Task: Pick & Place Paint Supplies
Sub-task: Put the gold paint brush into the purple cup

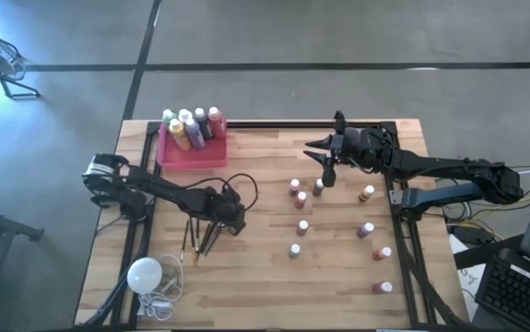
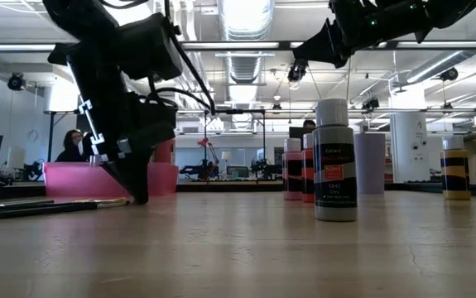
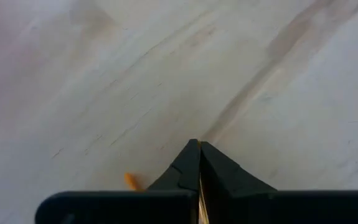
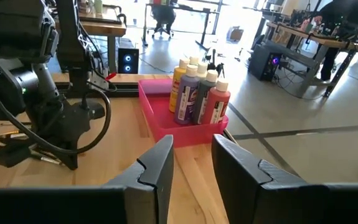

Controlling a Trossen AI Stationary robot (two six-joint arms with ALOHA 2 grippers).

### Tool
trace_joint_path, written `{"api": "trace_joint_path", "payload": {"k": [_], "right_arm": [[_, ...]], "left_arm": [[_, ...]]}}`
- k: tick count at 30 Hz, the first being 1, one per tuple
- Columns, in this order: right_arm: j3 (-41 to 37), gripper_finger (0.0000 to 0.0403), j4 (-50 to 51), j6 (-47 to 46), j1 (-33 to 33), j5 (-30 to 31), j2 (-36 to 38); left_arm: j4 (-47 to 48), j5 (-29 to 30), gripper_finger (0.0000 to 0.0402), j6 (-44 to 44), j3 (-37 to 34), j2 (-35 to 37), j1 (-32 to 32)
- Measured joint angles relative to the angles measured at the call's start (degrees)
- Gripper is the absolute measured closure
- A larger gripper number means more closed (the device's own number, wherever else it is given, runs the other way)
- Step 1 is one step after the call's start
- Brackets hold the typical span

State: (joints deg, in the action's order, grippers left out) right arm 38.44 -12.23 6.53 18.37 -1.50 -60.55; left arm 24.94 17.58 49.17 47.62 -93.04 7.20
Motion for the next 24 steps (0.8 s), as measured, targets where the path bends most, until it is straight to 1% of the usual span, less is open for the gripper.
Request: {"api": "trace_joint_path", "payload": {"k": [4, 9, 11, 13, 16, 19, 21, 24], "right_arm": [[0.0, 0.0303, 0.0, 0.1, 0.0, 0.0, 0.0], [-0.4, 0.0323, 0.0, 0.1, 0.0, -0.1, 0.0], [-0.6, 0.0331, 0.0, 0.1, 0.0, -0.3, 0.0], [-0.8, 0.0339, 0.0, 0.3, 0.0, -0.4, 0.0], [-0.9, 0.0347, 0.0, 0.5, -0.2, -0.8, 0.0], [-1.0, 0.0353, -0.3, 1.0, -0.4, -3.5, 0.0], [-1.0, 0.0355, -0.4, 1.2, -0.5, -6.4, -0.1], [-1.0, 0.0355, -0.9, 1.5, -0.5, -10.8, -0.1]], "left_arm": [[-0.4, -0.4, 0.0397, -2.8, 2.1, 2.1, 0.0], [0.2, -0.3, 0.0399, -7.6, 5.6, 4.5, 0.0], [0.1, 0.5, 0.0399, -10.0, 7.1, 6.2, 0.0], [0.3, 2.9, 0.0399, -13.4, 8.6, 8.0, 0.1], [0.0, 8.8, 0.0399, -18.9, 10.0, 11.3, 0.8], [-2.8, 14.1, 0.0399, -23.2, 10.5, 15.0, 1.6], [-5.7, 15.7, 0.0399, -26.5, 10.3, 17.2, 1.9], [-10.4, 16.1, 0.0399, -31.7, 10.2, 19.7, 2.0]]}}
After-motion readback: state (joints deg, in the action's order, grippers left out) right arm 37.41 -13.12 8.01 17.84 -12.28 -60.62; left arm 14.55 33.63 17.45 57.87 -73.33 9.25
